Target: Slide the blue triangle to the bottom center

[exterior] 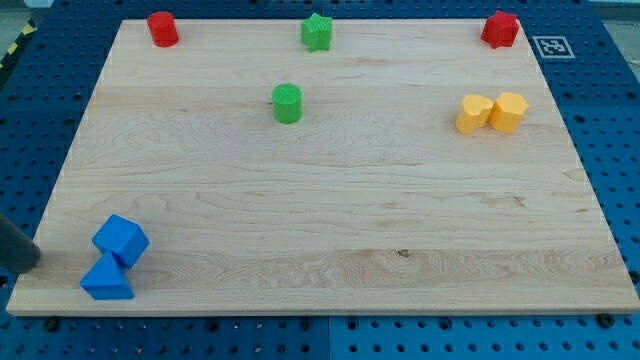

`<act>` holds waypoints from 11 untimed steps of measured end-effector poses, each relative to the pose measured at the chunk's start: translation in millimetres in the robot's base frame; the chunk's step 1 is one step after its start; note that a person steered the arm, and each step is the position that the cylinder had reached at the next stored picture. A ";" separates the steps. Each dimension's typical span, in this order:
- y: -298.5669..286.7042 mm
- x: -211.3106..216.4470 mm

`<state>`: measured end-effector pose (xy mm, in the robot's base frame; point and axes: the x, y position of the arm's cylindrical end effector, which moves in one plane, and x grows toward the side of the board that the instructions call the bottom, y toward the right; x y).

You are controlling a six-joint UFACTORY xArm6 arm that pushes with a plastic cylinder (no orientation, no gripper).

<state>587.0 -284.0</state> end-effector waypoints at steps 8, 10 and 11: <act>143.5 30.4; 161.3 32.0; 190.6 31.3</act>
